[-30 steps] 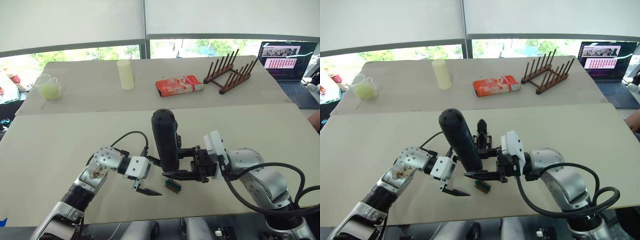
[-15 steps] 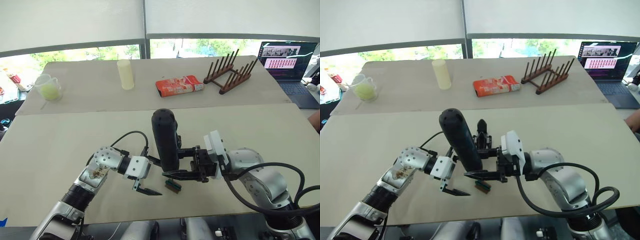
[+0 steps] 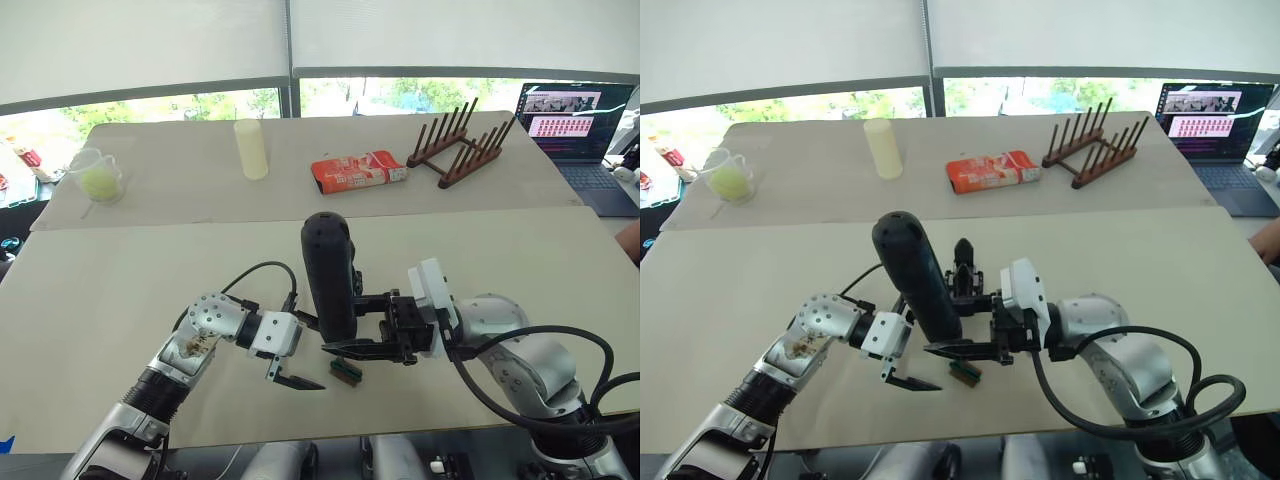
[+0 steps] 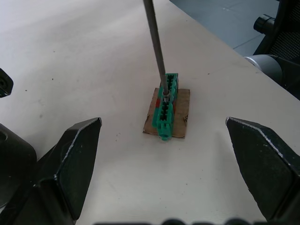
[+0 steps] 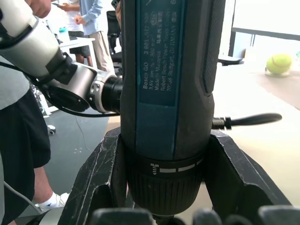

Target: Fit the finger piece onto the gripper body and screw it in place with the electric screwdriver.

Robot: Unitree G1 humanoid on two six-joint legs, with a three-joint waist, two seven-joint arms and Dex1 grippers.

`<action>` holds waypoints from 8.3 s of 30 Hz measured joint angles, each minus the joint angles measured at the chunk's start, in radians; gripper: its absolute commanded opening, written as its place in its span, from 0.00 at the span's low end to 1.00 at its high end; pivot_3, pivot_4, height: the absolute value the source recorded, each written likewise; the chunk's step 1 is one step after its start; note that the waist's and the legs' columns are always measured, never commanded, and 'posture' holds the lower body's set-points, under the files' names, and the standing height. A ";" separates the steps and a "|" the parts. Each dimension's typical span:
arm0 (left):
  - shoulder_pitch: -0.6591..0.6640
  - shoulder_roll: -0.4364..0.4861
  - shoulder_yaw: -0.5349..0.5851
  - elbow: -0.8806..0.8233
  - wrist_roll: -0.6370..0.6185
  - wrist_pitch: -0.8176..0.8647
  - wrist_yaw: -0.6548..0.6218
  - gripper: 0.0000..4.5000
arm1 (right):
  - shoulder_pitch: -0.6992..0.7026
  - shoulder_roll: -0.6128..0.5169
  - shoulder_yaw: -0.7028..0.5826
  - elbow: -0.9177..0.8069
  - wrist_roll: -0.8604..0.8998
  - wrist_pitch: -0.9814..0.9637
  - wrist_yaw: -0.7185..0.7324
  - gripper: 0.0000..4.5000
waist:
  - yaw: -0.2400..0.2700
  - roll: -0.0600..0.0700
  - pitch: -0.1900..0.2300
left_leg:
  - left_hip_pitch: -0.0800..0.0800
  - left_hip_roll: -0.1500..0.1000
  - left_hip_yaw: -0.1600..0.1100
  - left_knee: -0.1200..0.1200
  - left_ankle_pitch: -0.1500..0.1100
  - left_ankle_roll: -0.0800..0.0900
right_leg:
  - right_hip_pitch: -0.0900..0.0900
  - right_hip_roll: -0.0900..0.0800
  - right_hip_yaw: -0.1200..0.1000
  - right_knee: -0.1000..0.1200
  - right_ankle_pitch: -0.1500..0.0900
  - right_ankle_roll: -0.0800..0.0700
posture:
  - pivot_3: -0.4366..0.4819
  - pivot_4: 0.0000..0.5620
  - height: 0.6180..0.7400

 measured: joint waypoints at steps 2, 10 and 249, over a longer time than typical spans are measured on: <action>0.000 0.000 0.000 0.000 0.000 0.000 0.002 1.00 | -0.003 -0.003 -0.001 -0.002 0.003 0.007 0.000 0.42 | 0.000 0.000 0.000 | 0.000 0.000 0.000 0.000 0.000 0.000 | 0.000 0.000 0.000 0.000 0.000 0.000 | 0.48 0.27 1.00; 0.008 0.005 0.013 -0.002 -0.002 0.029 0.041 1.00 | -0.041 -0.019 -0.028 -0.015 0.049 0.035 -0.003 0.42 | -0.001 0.000 0.000 | 0.000 0.000 0.000 0.000 0.000 0.000 | 0.000 0.000 0.000 0.000 0.000 0.000 | 0.48 0.27 1.00; -0.104 -0.316 0.088 0.266 0.100 0.149 0.409 0.51 | -0.341 0.029 -0.073 0.154 -0.050 0.080 0.000 0.42 | -0.002 -0.001 0.000 | -0.001 0.000 0.000 0.001 0.000 0.000 | -0.001 -0.004 -0.001 0.001 0.000 0.000 | 0.48 0.27 1.00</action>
